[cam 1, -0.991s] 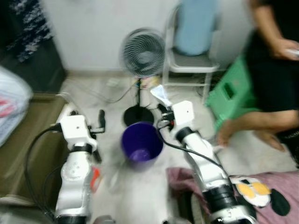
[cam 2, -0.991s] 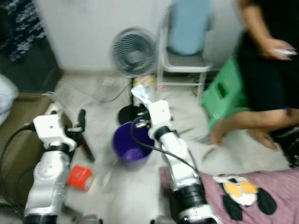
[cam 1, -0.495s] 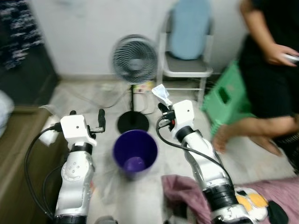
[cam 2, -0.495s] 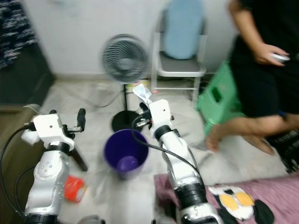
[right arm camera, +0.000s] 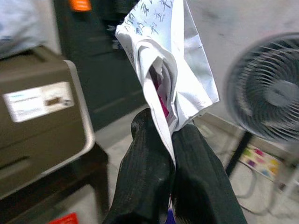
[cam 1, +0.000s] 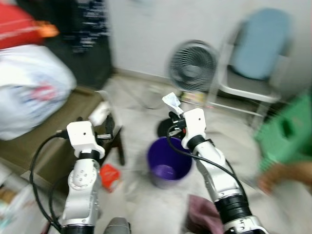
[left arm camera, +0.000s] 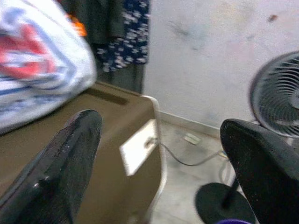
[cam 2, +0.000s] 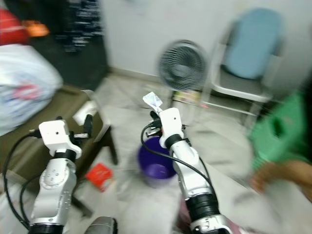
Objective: Clean up the room
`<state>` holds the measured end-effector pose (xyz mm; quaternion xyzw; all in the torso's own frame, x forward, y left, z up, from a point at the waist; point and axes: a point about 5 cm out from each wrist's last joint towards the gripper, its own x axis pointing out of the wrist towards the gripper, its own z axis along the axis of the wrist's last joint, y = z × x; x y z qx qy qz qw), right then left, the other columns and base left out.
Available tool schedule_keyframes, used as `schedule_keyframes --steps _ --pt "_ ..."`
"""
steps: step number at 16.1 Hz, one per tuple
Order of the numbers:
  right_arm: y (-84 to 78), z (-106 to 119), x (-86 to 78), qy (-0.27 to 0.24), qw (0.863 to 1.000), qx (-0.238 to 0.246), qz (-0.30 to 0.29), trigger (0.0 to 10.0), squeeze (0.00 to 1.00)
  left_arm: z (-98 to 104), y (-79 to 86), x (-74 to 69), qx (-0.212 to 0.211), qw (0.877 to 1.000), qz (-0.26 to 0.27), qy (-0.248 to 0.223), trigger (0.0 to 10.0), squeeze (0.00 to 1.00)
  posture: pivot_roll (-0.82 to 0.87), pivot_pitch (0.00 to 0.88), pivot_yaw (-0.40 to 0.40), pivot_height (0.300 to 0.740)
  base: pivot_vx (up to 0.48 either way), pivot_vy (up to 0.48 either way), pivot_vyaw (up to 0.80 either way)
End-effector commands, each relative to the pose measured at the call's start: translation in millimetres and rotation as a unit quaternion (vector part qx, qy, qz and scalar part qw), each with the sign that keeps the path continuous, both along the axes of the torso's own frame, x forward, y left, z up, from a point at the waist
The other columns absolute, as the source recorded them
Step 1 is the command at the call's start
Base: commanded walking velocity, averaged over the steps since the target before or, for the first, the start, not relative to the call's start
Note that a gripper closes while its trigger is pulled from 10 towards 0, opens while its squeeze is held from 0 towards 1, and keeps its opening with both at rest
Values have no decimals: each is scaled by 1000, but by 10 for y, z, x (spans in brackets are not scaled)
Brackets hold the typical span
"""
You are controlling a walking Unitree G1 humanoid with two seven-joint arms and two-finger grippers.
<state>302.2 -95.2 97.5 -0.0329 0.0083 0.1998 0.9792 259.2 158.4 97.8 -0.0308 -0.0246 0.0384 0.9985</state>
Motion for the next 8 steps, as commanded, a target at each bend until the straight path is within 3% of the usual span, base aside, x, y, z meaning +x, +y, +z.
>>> schedule_keyframes --steps 1,6,8 --pt "-10 62 13 -11 1000 3 -1 10000 0 10 -24 -6 4 1000 -4 -1 10000 0 -12 0 -55 740 0 0 800" --pt "-10 58 15 -10 1000 3 -2 10000 0 2 -16 -4 -1 1000 -2 2 10000 0 -14 0 -56 740 0 0 800" --pt "-28 65 20 -11 1000 10 -9 10000 0 11 -29 -1 -5 1000 -10 -1 10000 0 -13 0 -55 740 0 0 0"
